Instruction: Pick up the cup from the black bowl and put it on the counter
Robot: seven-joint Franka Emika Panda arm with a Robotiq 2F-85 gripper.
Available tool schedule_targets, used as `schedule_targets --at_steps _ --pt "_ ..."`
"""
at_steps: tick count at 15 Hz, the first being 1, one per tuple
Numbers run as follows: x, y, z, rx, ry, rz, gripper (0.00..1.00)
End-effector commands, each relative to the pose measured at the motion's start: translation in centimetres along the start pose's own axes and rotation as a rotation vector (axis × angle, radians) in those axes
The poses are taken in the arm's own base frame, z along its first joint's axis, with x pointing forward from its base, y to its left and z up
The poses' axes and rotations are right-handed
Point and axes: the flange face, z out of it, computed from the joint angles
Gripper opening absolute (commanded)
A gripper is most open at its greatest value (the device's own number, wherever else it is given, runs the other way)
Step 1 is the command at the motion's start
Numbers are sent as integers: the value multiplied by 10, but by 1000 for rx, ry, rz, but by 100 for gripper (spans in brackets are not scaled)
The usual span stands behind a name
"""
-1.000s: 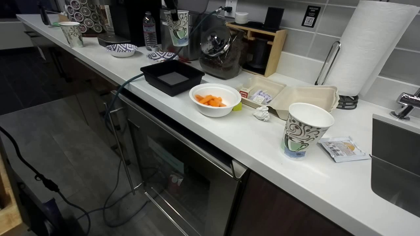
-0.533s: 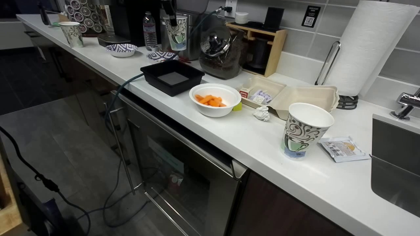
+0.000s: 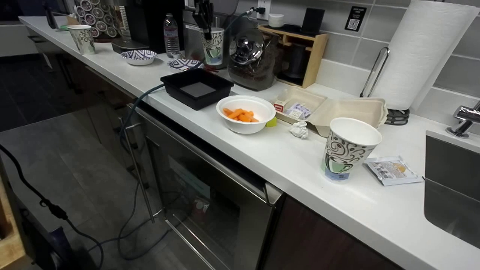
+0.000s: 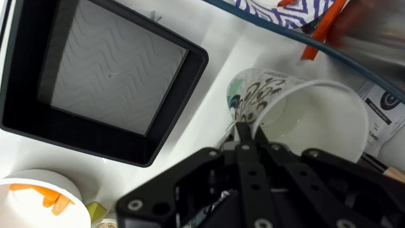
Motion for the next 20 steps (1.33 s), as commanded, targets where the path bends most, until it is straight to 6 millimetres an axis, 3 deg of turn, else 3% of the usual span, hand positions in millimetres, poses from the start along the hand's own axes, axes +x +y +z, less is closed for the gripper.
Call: schedule_targets --at_steps 1,8,20 --pt "12 -16 29 5 -41 57 1" --pt "21 -31 73 -20 -60 90 1" --pt "24 -47 62 19 -46 80 1"
